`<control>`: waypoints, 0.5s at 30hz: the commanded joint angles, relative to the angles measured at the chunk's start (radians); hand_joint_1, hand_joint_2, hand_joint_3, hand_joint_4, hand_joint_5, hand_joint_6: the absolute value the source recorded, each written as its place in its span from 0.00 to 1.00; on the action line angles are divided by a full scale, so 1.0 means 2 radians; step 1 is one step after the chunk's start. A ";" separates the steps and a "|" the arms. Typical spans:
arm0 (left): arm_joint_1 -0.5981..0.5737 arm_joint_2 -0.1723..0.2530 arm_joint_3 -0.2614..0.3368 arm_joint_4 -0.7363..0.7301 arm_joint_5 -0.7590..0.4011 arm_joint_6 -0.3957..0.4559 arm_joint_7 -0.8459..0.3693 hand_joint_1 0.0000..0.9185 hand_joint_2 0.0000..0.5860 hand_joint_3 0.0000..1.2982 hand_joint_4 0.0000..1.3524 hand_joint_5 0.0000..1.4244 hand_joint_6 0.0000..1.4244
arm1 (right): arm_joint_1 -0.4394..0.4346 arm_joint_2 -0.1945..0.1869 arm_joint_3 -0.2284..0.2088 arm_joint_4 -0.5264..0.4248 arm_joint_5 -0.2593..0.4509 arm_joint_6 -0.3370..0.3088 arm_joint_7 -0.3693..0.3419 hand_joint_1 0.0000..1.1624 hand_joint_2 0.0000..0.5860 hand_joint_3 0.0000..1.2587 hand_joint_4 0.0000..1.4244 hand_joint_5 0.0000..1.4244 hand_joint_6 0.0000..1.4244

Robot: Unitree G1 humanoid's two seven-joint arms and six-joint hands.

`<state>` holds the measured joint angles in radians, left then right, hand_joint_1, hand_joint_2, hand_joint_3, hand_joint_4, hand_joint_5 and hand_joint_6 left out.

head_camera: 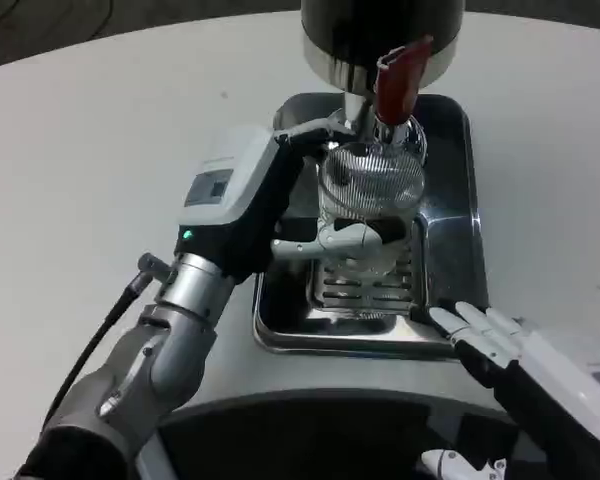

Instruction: Grasp the cup under the faucet to collect the drink, then remove the cup.

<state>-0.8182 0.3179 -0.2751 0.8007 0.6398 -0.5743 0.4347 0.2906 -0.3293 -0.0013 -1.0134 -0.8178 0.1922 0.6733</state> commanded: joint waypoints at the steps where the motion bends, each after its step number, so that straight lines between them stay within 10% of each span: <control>1: -0.014 -0.007 -0.012 0.016 0.003 -0.012 0.010 0.56 0.39 0.79 0.89 1.00 1.00 | 0.011 -0.004 -0.008 -0.004 0.008 -0.003 -0.002 0.31 0.69 0.05 0.00 0.00 0.00; 15: -0.024 -0.012 -0.030 0.037 0.002 -0.020 0.009 0.56 0.38 0.78 0.87 1.00 1.00 | 0.024 -0.001 -0.015 -0.007 0.012 -0.003 -0.006 0.31 0.70 0.06 0.00 0.00 0.00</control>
<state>-0.8722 0.2955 -0.3264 0.8602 0.6398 -0.5972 0.4451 0.3220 -0.3298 -0.0268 -1.0137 -0.7996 0.1922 0.6721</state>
